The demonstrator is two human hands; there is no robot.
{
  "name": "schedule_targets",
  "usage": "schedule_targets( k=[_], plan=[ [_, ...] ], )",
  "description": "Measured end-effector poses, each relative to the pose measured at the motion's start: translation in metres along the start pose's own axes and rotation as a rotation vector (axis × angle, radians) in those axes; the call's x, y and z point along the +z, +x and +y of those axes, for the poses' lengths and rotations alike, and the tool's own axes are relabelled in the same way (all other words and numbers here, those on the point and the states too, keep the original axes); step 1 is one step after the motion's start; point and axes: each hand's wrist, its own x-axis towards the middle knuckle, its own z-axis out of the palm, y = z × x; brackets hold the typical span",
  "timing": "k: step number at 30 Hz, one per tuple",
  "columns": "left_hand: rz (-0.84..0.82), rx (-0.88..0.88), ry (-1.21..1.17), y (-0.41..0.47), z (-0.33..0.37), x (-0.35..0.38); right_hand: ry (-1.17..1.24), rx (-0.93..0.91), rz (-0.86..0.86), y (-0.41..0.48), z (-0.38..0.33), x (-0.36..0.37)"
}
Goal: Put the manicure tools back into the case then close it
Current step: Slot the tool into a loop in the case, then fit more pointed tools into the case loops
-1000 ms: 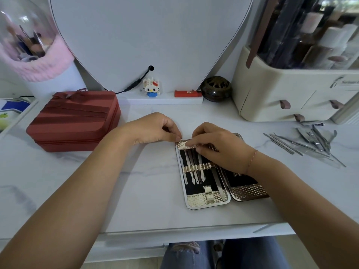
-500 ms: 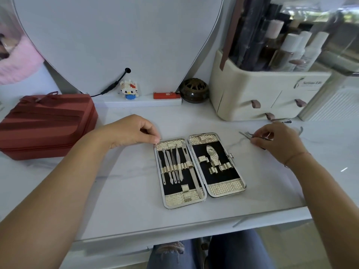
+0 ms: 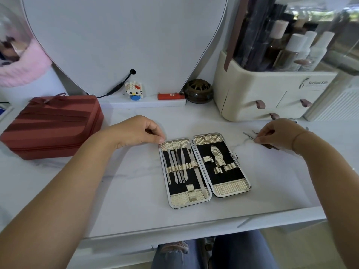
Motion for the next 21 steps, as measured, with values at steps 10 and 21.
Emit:
schedule_targets(
  k=[10, 21],
  plan=[
    [-0.003, 0.003, -0.005, -0.0006, 0.0011, -0.0002, 0.026, 0.052, -0.056, 0.0042, 0.0024, -0.0029],
    [-0.001, -0.003, -0.010, 0.0000, 0.0007, 0.0002, 0.119, -0.050, 0.092, 0.0038, 0.0028, -0.0050]
  ],
)
